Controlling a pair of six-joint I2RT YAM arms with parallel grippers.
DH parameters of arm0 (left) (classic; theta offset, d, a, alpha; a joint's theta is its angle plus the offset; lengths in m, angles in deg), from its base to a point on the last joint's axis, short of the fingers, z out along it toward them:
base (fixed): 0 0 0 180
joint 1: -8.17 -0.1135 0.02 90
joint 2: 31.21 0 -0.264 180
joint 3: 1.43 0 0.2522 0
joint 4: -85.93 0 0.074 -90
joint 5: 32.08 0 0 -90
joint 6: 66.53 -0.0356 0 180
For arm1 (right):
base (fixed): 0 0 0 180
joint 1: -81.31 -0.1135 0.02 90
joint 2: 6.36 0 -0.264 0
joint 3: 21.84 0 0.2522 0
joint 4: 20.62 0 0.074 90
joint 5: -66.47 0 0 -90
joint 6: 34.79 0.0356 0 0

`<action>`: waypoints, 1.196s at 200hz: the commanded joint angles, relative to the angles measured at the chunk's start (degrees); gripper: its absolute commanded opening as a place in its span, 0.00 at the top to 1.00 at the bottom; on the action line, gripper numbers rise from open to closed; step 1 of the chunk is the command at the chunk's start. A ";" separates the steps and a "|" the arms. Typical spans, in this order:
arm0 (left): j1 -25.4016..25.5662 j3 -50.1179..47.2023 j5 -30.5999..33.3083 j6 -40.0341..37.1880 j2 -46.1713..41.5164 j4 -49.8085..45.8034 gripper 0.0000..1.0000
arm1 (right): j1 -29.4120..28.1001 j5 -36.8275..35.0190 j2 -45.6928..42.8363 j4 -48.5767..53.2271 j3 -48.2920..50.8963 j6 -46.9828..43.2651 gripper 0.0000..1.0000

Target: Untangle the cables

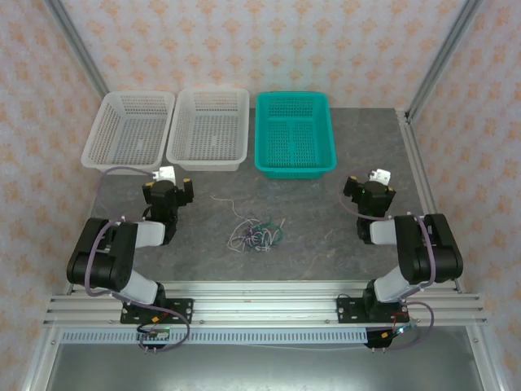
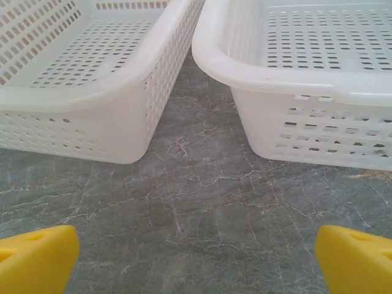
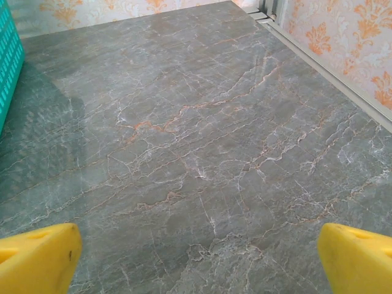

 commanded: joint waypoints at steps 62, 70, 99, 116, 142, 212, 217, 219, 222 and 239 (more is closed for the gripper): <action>-0.02 0.97 -0.10 0.89 -0.50 0.54 0.00 | -0.07 0.36 -0.69 -0.14 -0.86 -0.36 0.01; -0.06 0.97 -0.08 0.89 -0.50 0.54 0.00 | 0.00 0.33 -0.61 0.00 -1.01 -0.27 0.01; -0.02 1.01 -0.14 0.91 -0.50 0.63 0.00 | -0.03 0.35 -0.71 -0.21 -0.79 -0.35 0.01; -0.02 0.97 -0.13 0.89 -0.50 0.61 0.00 | 0.02 -1.71 -1.32 -0.88 -0.29 0.68 0.01; 0.06 0.72 0.22 0.89 -0.65 0.97 0.00 | -0.29 -8.48 -11.48 5.44 1.01 2.79 0.01; 6.18 8.91 5.25 16.90 -28.06 -34.14 0.00 | -2.89 14.11 -40.87 63.70 -18.43 23.11 0.03; 6.63 10.58 4.13 20.30 -29.84 -38.59 0.00 | -3.77 15.93 -40.30 65.71 -19.71 23.68 0.03; 6.83 11.15 3.31 21.76 -30.38 -40.24 0.00 | -4.11 16.54 -39.97 66.59 -20.27 23.87 0.03; 7.21 12.14 2.54 23.61 -31.18 -42.69 0.00 | -4.62 17.43 -39.52 67.83 -21.14 24.06 0.03; 11.28 16.94 -1.02 32.63 -34.13 -53.95 0.02 | -9.53 21.29 -36.33 74.31 -24.99 22.84 0.03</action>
